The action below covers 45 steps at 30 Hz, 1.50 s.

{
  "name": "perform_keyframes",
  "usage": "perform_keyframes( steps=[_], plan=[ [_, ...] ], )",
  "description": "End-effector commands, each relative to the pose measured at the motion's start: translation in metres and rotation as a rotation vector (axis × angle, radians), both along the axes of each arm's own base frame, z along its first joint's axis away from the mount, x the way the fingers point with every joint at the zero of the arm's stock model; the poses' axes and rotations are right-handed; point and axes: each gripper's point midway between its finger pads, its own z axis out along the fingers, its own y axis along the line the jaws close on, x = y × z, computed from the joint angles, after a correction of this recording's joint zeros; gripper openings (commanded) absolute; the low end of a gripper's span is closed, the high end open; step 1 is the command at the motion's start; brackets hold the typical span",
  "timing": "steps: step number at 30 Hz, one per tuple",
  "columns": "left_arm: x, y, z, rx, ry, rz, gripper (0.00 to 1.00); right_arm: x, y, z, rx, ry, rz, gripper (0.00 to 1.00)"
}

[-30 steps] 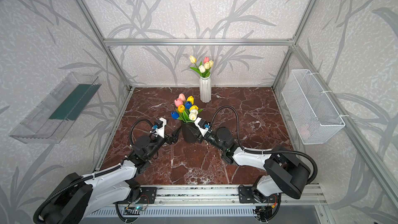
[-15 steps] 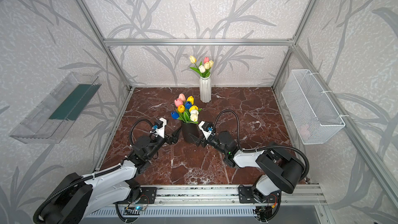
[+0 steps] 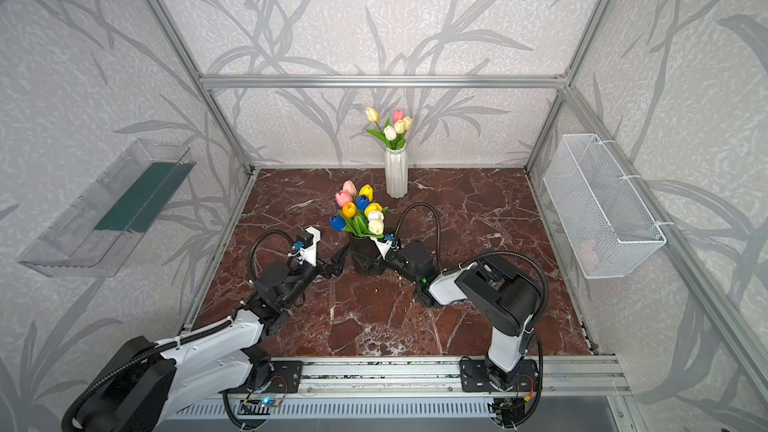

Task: Arrange the flowers into the vase
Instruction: 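Open the right gripper and withdraw it from the black vase, then carry the black vase beside the white vase while the right gripper retreats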

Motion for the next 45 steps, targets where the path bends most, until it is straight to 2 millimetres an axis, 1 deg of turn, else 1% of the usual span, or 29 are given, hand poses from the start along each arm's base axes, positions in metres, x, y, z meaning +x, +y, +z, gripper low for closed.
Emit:
perform_keyframes(
  steps=[1,3,5,8,9,10,16,18,20,24,27,33,39,45],
  plan=[
    [0.001,0.001,0.011,-0.006,-0.032,0.002,0.92,0.001,0.004,0.019,0.072,-0.047,0.013,0.96],
    [0.0,-0.002,0.01,0.0,-0.031,-0.01,0.94,-0.001,0.002,0.022,0.071,-0.056,0.014,0.99],
    [0.0,-0.006,0.01,0.014,-0.027,-0.031,0.95,-0.006,-0.003,0.024,0.065,-0.07,0.017,0.99],
    [0.003,-0.012,0.01,0.021,-0.022,-0.055,0.97,-0.016,-0.015,0.026,0.04,-0.092,0.007,0.99],
    [0.005,-0.015,0.009,0.022,-0.021,-0.061,0.98,-0.019,-0.019,0.023,0.026,-0.096,0.0,0.99],
    [0.007,-0.017,0.009,0.022,-0.018,-0.068,0.98,-0.023,-0.025,0.03,0.028,-0.112,-0.007,0.99],
    [0.028,-0.043,0.007,-0.01,-0.006,-0.14,0.99,-0.042,-0.052,0.032,-0.006,-0.148,-0.042,0.99],
    [0.034,-0.05,0.007,-0.036,-0.014,-0.152,0.99,-0.045,-0.058,0.035,-0.013,-0.154,-0.054,0.99],
    [0.041,-0.056,0.003,-0.044,-0.014,-0.164,0.99,-0.047,-0.062,0.041,-0.012,-0.168,-0.063,0.99],
    [0.045,-0.069,-0.002,-0.038,-0.003,-0.211,0.99,-0.05,-0.071,0.051,-0.006,-0.205,-0.091,0.99],
    [0.042,-0.078,-0.008,0.008,0.004,-0.249,0.99,-0.051,-0.074,0.053,-0.009,-0.221,-0.099,0.99],
    [0.039,-0.082,-0.016,0.023,0.045,-0.266,1.0,-0.051,-0.074,0.051,-0.003,-0.226,-0.101,0.99],
    [0.039,-0.088,-0.021,0.018,0.059,-0.298,0.99,-0.055,-0.074,0.058,0.021,-0.237,-0.086,0.99],
    [0.044,-0.088,-0.024,0.009,0.053,-0.275,0.91,-0.061,-0.078,0.059,0.013,-0.227,-0.076,0.99]
  ],
)
